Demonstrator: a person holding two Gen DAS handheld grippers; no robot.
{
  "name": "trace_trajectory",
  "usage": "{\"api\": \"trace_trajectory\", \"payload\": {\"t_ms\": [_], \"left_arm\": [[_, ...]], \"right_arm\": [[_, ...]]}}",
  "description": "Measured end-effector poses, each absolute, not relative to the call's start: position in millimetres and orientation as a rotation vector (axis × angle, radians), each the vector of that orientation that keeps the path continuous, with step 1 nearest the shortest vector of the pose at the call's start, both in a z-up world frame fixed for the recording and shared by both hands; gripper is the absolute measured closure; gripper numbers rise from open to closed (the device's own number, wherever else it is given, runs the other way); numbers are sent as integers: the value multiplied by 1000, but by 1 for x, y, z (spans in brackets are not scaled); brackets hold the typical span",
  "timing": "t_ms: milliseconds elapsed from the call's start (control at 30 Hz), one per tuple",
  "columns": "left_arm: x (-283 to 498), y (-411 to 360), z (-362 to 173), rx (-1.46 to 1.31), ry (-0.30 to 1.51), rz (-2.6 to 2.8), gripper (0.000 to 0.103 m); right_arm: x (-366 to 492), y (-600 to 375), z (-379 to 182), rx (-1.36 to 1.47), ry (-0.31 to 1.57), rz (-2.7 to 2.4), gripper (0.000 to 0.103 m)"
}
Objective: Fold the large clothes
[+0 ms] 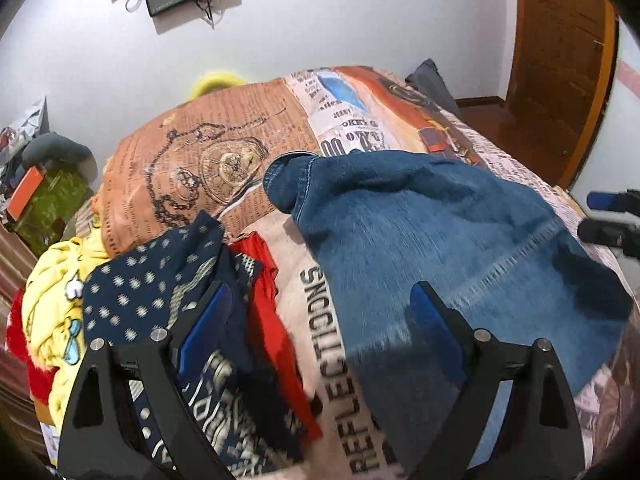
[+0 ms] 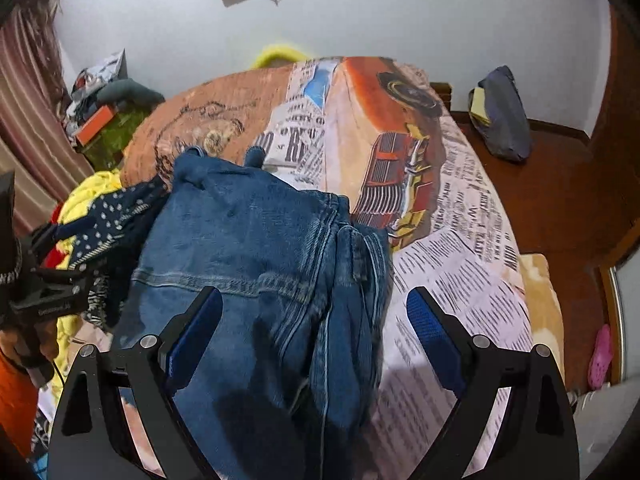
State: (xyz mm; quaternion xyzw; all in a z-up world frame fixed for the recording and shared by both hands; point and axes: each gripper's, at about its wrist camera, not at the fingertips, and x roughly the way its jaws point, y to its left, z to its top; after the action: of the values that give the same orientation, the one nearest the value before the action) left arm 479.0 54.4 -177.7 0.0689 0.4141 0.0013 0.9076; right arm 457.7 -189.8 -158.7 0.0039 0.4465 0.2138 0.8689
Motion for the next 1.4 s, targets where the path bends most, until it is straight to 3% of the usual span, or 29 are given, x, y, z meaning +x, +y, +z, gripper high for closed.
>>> {"api": "trace_trajectory", "payload": {"t_ms": [300, 500, 900, 1167, 1400], "left_arm": [[570, 69, -202, -49, 947, -1, 11], [609, 57, -215, 20, 996, 79, 11], [520, 28, -171, 157, 888, -42, 11], [467, 42, -207, 3, 1020, -143, 11], [465, 56, -234, -210, 1070, -173, 7]], "right_arm": [[504, -194, -194, 63, 1079, 506, 11], [513, -195, -193, 54, 1040, 438, 10], [485, -209, -167, 128, 1016, 504, 8], [472, -209, -206, 192, 1157, 574, 8], [490, -212, -235, 254, 1231, 600, 4]]}}
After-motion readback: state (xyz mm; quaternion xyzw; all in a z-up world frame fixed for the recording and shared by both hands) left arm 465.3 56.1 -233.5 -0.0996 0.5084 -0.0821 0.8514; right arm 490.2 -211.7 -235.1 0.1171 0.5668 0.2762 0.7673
